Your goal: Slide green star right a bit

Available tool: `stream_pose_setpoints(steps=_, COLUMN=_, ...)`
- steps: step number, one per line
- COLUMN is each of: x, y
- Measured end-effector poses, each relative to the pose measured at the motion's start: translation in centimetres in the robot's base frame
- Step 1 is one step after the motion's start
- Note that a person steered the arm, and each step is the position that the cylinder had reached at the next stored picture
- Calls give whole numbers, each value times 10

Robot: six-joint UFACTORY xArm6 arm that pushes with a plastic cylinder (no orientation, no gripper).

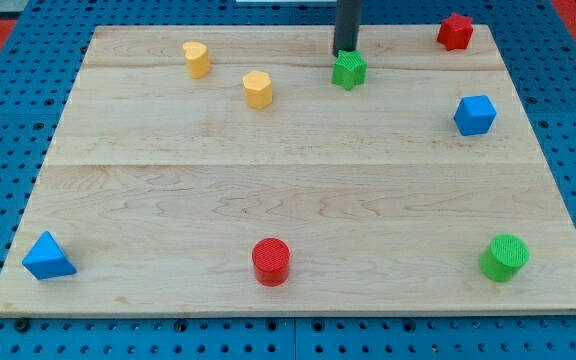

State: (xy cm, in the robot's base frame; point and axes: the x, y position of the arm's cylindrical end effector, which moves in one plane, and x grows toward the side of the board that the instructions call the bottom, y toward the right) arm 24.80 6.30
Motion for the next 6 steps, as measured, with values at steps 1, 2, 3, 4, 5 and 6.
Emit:
stream_pose_setpoints(steps=1, x=0, y=-19)
stream_pose_setpoints(steps=2, x=3, y=-34)
stream_pose_setpoints(steps=3, x=20, y=-28)
stream_pose_setpoints(steps=4, x=29, y=-18)
stream_pose_setpoints(steps=5, x=30, y=17)
stream_pose_setpoints(steps=6, x=28, y=12)
